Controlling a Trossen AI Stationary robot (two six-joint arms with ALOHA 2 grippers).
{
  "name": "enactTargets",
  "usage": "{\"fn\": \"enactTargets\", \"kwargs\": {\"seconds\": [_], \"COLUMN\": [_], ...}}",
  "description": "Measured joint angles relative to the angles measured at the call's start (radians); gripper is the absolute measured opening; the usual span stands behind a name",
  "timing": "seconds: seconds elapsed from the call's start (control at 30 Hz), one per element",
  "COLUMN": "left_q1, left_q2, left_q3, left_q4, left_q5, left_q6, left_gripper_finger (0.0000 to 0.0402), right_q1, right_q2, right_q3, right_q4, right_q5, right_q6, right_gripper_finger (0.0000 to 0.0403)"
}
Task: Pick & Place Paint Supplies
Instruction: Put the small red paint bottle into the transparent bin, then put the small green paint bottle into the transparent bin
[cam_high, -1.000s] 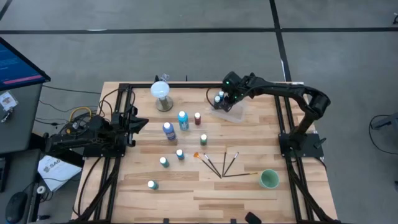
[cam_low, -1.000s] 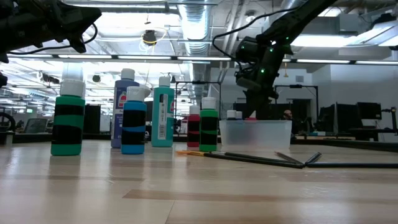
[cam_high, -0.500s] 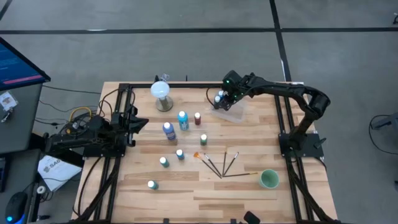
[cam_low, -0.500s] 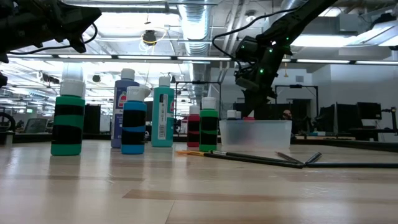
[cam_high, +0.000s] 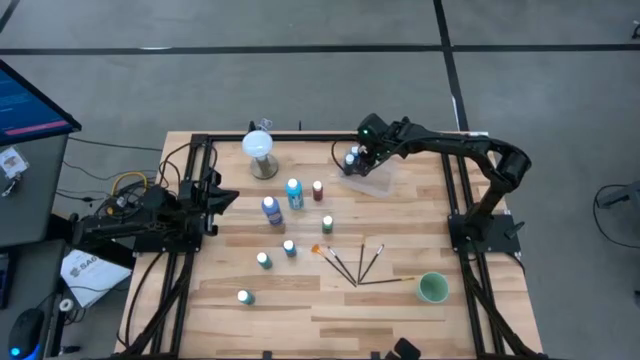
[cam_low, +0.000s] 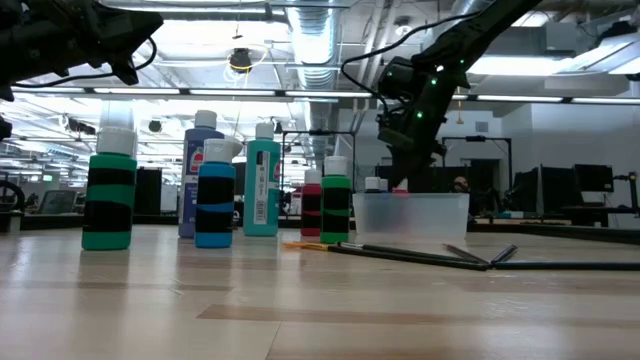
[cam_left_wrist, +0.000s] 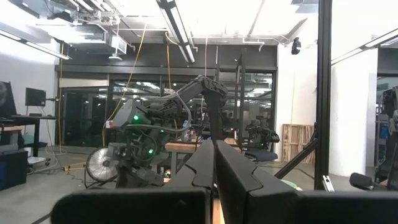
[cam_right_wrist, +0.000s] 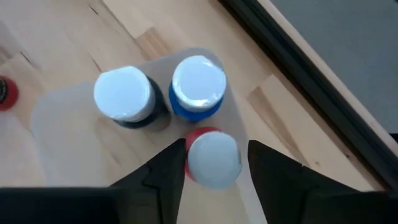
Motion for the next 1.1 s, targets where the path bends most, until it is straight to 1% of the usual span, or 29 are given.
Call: {"fn": "enactTargets", "kwargs": {"seconds": [0.13, 0.3, 0.47, 0.6, 0.67, 0.9, 1.1], "left_q1": [0.0, 0.0, 0.0, 0.0, 0.0, 0.0, 0.0], "left_q2": [0.0, 0.0, 0.0, 0.0, 0.0, 0.0, 0.0], "left_q3": [0.0, 0.0, 0.0, 0.0, 0.0, 0.0, 0.0], "left_q4": [0.0, 0.004, 0.004, 0.006, 0.006, 0.013, 0.017], "left_q5": [0.0, 0.0, 0.0, 0.0, 0.0, 0.0, 0.0], "left_q6": [0.0, 0.0, 0.0, 0.0, 0.0, 0.0, 0.0], "left_gripper_finger": [0.0002, 0.0002, 0.0002, 0.0002, 0.0002, 0.0002, 0.0002], "right_q1": [0.0, 0.002, 0.043, 0.125, 0.179, 0.376, 0.488], "right_q2": [-0.019, -0.066, -0.118, -0.138, -0.138, -0.077, -0.033], "right_q3": [0.005, 0.055, 0.091, 0.098, 0.098, 0.097, 0.097], "right_q4": [0.001, -0.019, -0.024, -0.024, -0.025, -0.008, 0.044], "right_q5": [0.0, -0.001, -0.018, -0.108, -0.128, -0.132, -0.132], "right_q6": [-0.017, -0.019, -0.02, -0.028, -0.049, -0.069, -0.07], "right_gripper_finger": [0.0188, 0.0213, 0.0221, 0.022, 0.0219, 0.0221, 0.0221]}}
